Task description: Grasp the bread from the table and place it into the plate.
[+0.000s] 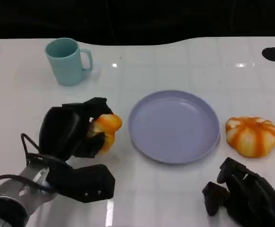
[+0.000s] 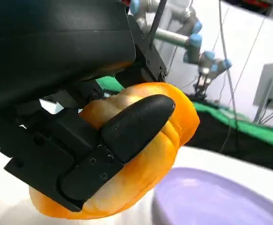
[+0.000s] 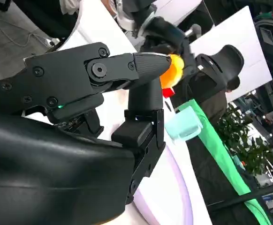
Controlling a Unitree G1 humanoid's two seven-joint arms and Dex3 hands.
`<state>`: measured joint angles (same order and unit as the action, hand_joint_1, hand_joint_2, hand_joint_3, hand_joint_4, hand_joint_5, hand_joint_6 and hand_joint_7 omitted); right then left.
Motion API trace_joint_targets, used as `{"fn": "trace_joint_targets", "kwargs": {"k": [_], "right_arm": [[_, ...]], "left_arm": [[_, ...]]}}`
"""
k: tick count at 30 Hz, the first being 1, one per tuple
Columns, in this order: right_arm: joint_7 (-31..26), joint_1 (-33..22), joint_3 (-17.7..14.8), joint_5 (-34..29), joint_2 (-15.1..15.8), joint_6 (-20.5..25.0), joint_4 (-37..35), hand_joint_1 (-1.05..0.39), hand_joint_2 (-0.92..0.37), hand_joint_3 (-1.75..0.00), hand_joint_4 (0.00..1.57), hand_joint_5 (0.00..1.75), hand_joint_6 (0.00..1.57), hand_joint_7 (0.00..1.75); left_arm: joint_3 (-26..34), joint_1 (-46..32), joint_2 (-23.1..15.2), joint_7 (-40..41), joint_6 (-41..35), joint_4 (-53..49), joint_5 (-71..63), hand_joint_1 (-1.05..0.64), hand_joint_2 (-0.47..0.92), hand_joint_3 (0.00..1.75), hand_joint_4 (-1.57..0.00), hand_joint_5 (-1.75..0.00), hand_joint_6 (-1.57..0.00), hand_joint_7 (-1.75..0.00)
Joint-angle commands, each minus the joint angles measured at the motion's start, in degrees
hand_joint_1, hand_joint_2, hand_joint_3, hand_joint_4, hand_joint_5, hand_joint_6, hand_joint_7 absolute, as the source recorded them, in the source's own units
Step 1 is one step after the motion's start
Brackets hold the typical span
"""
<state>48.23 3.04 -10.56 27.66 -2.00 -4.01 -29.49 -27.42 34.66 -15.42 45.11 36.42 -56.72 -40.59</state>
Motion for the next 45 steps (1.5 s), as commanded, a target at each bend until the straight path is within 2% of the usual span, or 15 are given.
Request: {"fn": "trace_joint_targets", "kwargs": {"k": [1,2,13,20,31,32,34,37,38,39,40,41,43,44,45], "right_arm": [[0.35,0.29,-0.33,0.45,0.72,-0.12,-0.24,-0.57,-0.92,-0.23,0.77,1.74,0.67,1.47],[0.37,0.31,-0.33,0.44,0.72,-0.12,-0.34,-0.57,-0.92,-0.22,0.77,1.74,0.67,1.47],[0.83,0.13,-0.51,0.25,0.86,-1.16,-1.12,-0.58,-0.92,-0.23,0.76,1.72,0.67,1.46],[0.93,0.21,-0.75,0.73,1.03,-0.42,-1.17,-0.58,-0.92,-0.21,0.77,1.70,0.67,1.44],[0.81,-0.13,-0.52,0.69,0.83,-0.50,-0.70,-0.57,-0.92,-0.22,0.77,1.70,0.68,1.45],[0.71,-0.20,-0.45,0.61,0.82,-0.51,-0.52,-0.57,-0.92,-0.22,0.77,1.70,0.68,1.45],[0.53,-0.30,-0.37,0.54,0.78,-0.48,-0.31,-0.58,-0.92,-0.22,0.77,1.71,0.68,1.45],[0.46,-0.33,-0.31,0.57,0.76,-0.34,-0.17,-0.58,-0.92,-0.22,0.77,1.70,0.68,1.45],[0.42,-0.34,-0.28,0.53,0.72,-0.40,-0.12,-0.58,-0.92,-0.22,0.77,1.70,0.68,1.45],[0.39,-0.35,-0.26,0.51,0.70,-0.44,-0.10,-0.58,-0.92,-0.22,0.77,1.70,0.67,1.45],[0.38,-0.35,-0.23,0.49,0.68,-0.48,-0.09,-0.58,-0.92,-0.22,0.77,1.70,0.67,1.45],[0.55,-0.28,-0.24,0.54,0.68,-0.55,-0.20,-0.58,-0.92,-0.22,0.76,1.70,0.67,1.46],[0.72,-0.20,-0.27,0.63,0.68,-0.58,-0.33,-0.58,-0.92,-0.22,0.76,1.71,0.66,1.46],[0.80,-0.18,-0.27,0.62,0.70,-0.64,-0.39,-0.58,-0.92,-0.22,0.76,1.71,0.66,1.46],[0.84,-0.16,-0.27,0.61,0.72,-0.70,-0.43,-0.58,-0.92,-0.22,0.76,1.71,0.66,1.46]], "left_arm": [[1.04,1.69,-0.10,1.05,-0.95,1.46,-0.55,-1.02,0.80,1.63,-1.57,-1.75,-1.40,-1.75],[0.93,2.46,0.21,1.33,-1.20,1.47,-0.92,-0.98,0.82,1.55,-1.57,-1.75,-1.36,-1.75],[-2.44,11.21,6.54,1.09,-1.76,-3.58,-4.37,-0.93,0.82,1.34,-1.54,-1.75,-1.28,-1.75],[-6.31,16.23,11.22,1.99,-5.48,-8.03,-8.18,-0.91,0.92,1.18,-1.55,-1.75,-1.22,-1.75],[-10.29,19.81,16.12,-2.81,-9.24,-14.41,-8.98,-0.93,0.90,1.07,-1.57,-1.75,-1.34,-1.75],[-10.44,19.97,16.33,-4.00,-9.68,-14.72,-8.88,-0.95,0.89,1.06,-1.56,-1.75,-1.23,-1.75],[-10.56,20.27,16.49,-7.82,-10.35,-15.11,-8.36,-0.98,0.91,0.98,-1.42,-1.75,-0.96,-1.75],[-10.86,20.74,16.43,-13.57,-11.52,-15.11,-8.05,-1.01,0.92,0.91,-1.11,-1.75,-0.40,-1.74],[-10.86,20.82,16.38,-15.21,-11.74,-15.04,-7.92,-1.03,0.92,0.88,-0.87,-1.75,-0.20,-1.69],[-10.88,20.89,16.30,-16.67,-12.02,-14.95,-7.85,-1.04,0.92,0.84,-0.53,-1.75,-0.10,-1.54],[-10.98,20.92,16.19,-17.53,-12.26,-14.84,-7.93,-1.04,0.92,0.78,-0.22,-1.72,-0.04,-1.25],[-11.21,20.95,16.07,-18.05,-12.62,-14.73,-8.21,-1.05,0.92,0.75,-0.11,-1.65,-0.02,-1.06],[-11.78,21.15,15.90,-19.50,-13.72,-14.57,-8.76,-1.05,0.92,0.71,-0.02,-1.39,0.00,-0.37],[-12.03,21.27,15.87,-20.59,-14.55,-14.44,-8.90,-1.05,0.92,0.71,-0.01,-1.34,0.00,-0.19],[-12.21,21.33,15.84,-21.40,-15.19,-14.30,-8.94,-1.05,0.92,0.71,-0.01,-1.31,0.00,-0.10]]}}
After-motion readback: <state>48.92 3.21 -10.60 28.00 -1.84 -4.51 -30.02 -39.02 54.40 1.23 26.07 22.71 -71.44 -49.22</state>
